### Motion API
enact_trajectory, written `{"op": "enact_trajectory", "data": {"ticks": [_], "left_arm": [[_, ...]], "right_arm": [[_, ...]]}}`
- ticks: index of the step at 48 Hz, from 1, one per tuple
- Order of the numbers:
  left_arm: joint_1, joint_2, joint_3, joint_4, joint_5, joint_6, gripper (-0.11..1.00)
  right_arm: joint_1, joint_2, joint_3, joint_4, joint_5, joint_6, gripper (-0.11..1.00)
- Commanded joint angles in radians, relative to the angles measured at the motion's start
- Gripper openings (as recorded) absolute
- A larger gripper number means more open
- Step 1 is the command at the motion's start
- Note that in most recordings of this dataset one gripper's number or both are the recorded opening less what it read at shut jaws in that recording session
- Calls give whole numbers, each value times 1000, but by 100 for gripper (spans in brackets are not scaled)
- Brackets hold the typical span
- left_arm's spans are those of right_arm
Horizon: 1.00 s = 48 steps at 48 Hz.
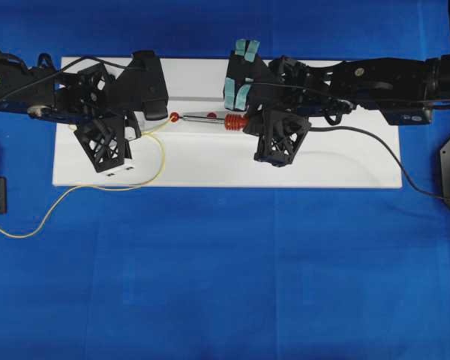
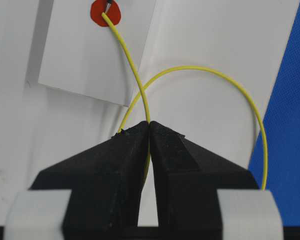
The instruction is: Touch the tip of the soldering iron to the tip of the solder at the mark.
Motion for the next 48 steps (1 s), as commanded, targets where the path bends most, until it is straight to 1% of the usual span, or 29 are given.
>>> {"op": "enact_trajectory", "data": {"ticks": [1,35,48], "left_arm": [[2,-8,-20,3,-3,0,2],[-6,-8,-18,2,-3,-2,2],[-6,-28,-6,2,2,-2,2]], "right_arm": [[0,-11,-28,-2,-3,0,6],[0,-11,-28,-2,-3,2,6],[0,-12,-28,-2,-5,2,6]]}}
